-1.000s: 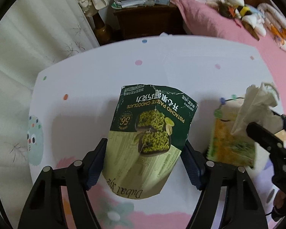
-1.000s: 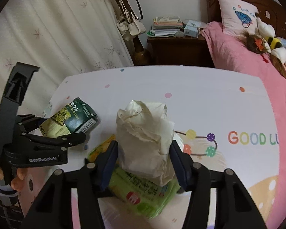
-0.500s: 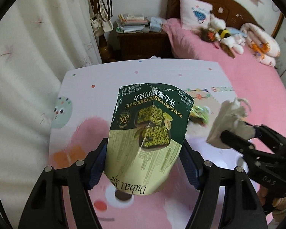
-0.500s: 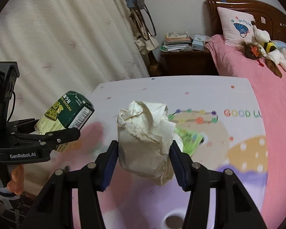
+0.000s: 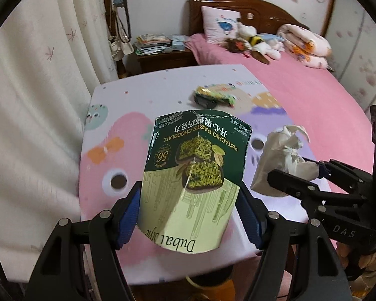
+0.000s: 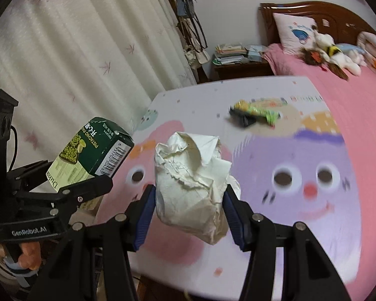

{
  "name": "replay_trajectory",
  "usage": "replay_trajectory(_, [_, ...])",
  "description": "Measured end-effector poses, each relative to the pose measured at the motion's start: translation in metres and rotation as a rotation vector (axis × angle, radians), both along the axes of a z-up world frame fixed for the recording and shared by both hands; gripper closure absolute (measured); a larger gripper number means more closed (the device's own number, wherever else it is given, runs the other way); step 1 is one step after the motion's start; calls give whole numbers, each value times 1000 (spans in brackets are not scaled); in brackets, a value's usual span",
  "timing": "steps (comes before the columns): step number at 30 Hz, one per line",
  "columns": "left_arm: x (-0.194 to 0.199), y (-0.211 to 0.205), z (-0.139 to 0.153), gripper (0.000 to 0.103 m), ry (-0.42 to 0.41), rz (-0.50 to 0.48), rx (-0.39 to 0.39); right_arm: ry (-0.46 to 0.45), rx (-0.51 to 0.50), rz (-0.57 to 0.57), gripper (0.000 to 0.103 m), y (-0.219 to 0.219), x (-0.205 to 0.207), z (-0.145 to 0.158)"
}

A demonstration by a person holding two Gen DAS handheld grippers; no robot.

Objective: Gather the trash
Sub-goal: 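Carry the chocolate box and tissue down over the blue bin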

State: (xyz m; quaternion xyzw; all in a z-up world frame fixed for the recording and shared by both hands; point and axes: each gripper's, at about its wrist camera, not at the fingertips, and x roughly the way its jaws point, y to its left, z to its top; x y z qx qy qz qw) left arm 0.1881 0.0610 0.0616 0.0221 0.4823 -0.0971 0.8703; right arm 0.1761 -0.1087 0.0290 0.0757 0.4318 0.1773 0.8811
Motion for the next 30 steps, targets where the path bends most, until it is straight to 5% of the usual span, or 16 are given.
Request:
replay_trajectory(15, [-142, 22, -72, 33, 161, -31, -100, 221, -101, -77, 49, 20, -148, -77])
replay_trajectory(25, [-184, 1, -169, 33, 288, -29, -125, 414, -131, -88, 49, 9, -181, -198])
replay_trajectory(30, [-192, -13, -243, 33, 353, -24, -96, 485, -121, -115, 49, -2, -179, -276])
